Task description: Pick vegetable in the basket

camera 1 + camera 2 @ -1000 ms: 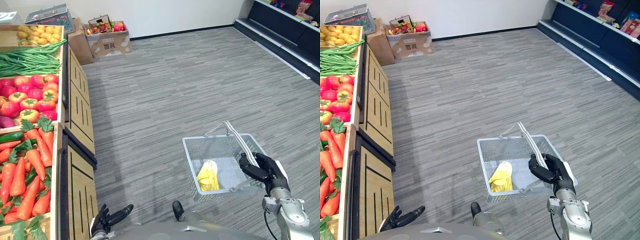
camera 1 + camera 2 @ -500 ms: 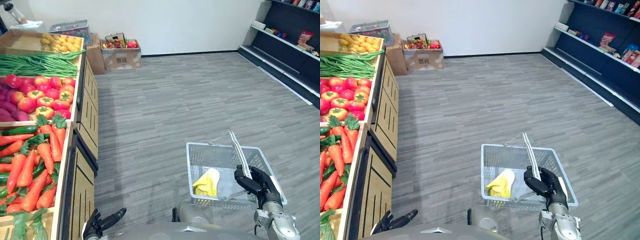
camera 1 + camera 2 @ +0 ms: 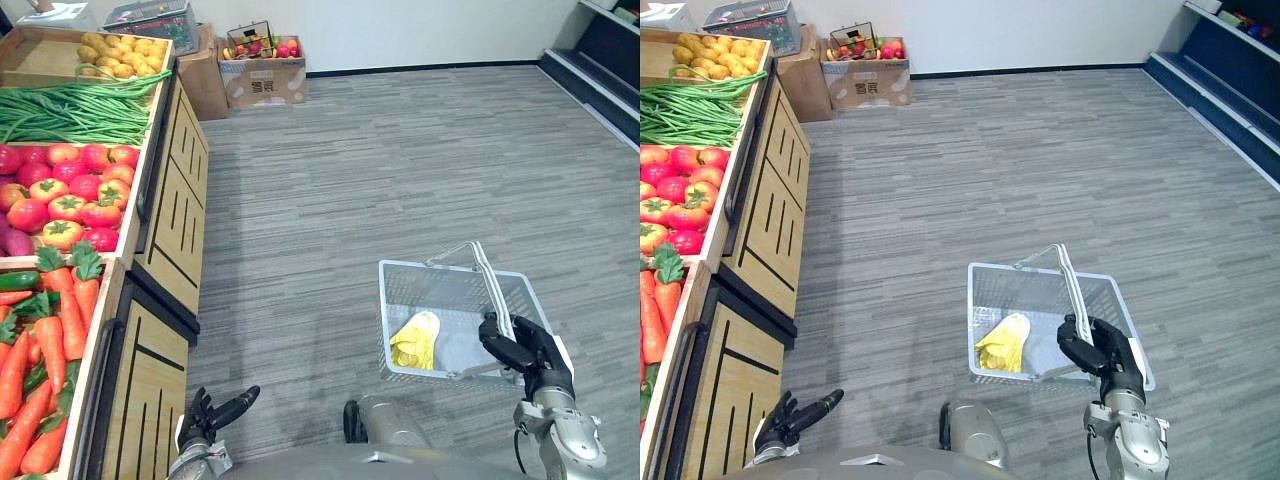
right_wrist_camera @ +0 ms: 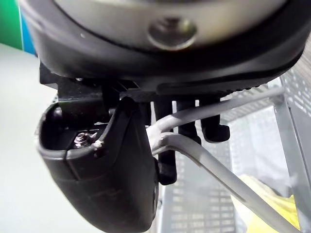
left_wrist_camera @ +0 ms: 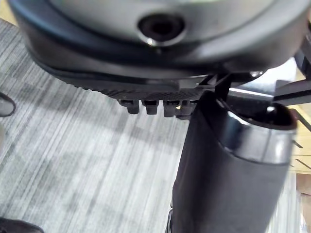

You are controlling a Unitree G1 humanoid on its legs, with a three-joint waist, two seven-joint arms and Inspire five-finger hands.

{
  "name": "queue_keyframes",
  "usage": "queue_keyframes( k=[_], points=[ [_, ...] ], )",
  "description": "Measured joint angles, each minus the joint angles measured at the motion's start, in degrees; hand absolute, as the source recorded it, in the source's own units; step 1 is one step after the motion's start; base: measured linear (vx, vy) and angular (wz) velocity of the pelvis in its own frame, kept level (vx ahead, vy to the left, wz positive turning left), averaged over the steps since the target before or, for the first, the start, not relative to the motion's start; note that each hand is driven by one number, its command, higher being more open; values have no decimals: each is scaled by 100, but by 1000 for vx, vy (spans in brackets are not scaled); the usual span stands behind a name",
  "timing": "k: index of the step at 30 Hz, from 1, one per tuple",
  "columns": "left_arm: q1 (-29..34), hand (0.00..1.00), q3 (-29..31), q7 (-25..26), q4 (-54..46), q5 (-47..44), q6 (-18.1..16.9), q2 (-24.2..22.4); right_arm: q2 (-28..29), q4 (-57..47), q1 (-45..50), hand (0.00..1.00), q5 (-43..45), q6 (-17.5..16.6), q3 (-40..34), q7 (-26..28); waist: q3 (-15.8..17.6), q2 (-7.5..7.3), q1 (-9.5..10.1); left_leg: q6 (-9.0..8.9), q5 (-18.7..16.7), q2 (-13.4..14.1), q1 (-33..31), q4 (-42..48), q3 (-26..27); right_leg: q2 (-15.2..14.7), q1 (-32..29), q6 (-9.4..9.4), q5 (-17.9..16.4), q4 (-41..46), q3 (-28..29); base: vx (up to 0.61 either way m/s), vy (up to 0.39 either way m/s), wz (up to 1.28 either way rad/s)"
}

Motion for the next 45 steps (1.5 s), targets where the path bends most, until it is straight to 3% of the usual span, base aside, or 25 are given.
queue_keyframes(
  k=[2,5,7,8,10,11,13,14,15,17,21,27,39,45],
  points=[
    [0,100,-26,-7,1,2,1,0,0,0,0,0,19,0,4,11,-3,-14,7,-32,156,80,-192,564,-16,60,214,-75,-48,-116,-101,190,-151,26],
    [37,100,-77,-11,2,1,3,-11,-42,-1,2,0,62,0,8,21,17,-76,138,-19,1039,181,-590,1980,34,195,950,-126,-48,-579,-128,198,-168,5],
    [148,100,-137,-25,-2,2,4,-31,-180,-1,-4,0,103,0,24,8,40,-121,222,64,815,427,-992,3088,530,208,1439,-211,-16,-925,-48,206,-89,-9],
    [164,100,-139,-33,-4,2,6,-37,-191,-1,-4,0,144,0,24,2,46,-141,235,151,733,501,-1080,3181,719,188,1561,-212,-15,-991,-32,228,-31,-5],
    [183,100,-117,-73,-58,-18,5,6,-194,-1,0,0,172,-1,18,-34,83,-215,260,356,304,673,-1248,2871,1332,50,1995,-189,-3,-1251,-8,175,35,3],
    [183,100,-117,-83,-69,-16,-3,16,-194,-1,-1,0,174,-1,18,-40,92,-234,271,329,214,634,-1295,2642,1425,0,2086,-177,-6,-1330,-6,114,109,8],
    [183,100,-121,-90,-104,-6,-33,27,-194,0,-17,0,177,-4,13,-86,91,-254,295,222,104,248,-1559,1387,1385,-197,2205,-34,-7,-1565,-1,57,174,6],
    [188,100,-121,-87,-111,-5,-34,28,-199,0,-20,0,177,-5,12,-104,95,-243,303,126,209,95,-1646,781,1340,-253,2193,33,-37,-1567,3,62,231,-8],
    [213,100,-116,-82,-102,-2,-26,13,-215,16,-20,0,172,-4,10,-112,102,-176,342,-19,931,-72,-1649,121,1217,-283,2174,254,-62,-1499,94,92,220,-20],
    [301,100,-85,-62,-10,5,-21,75,-158,83,10,0,162,-2,71,-101,31,-314,385,24,962,-341,-1495,-148,1357,-496,2186,397,-36,-1596,250,157,235,-14],
    [326,100,-10,-60,131,72,13,140,-233,166,-130,0,125,-4,33,-89,137,-358,376,272,843,-544,-1440,-43,1538,-693,2333,651,159,-1873,524,169,213,-7],
    [290,100,-28,-83,116,236,70,131,-248,216,-262,0,107,-5,72,14,105,-290,428,301,846,-558,-1093,-429,1881,-706,2351,777,437,-2098,1086,37,92,-34],
    [259,100,-198,-84,116,245,69,153,-360,279,-180,0,-115,-3,427,87,79,-310,437,365,1186,-779,-1080,-896,2064,-884,2161,874,605,-2414,1261,-78,34,-11],
    [399,100,-197,-94,112,243,70,211,-360,278,-128,0,-115,-3,423,86,44,-417,448,345,1072,-722,-1269,-654,2065,-867,2076,840,585,-2403,1260,-50,19,-1]
  ],
)
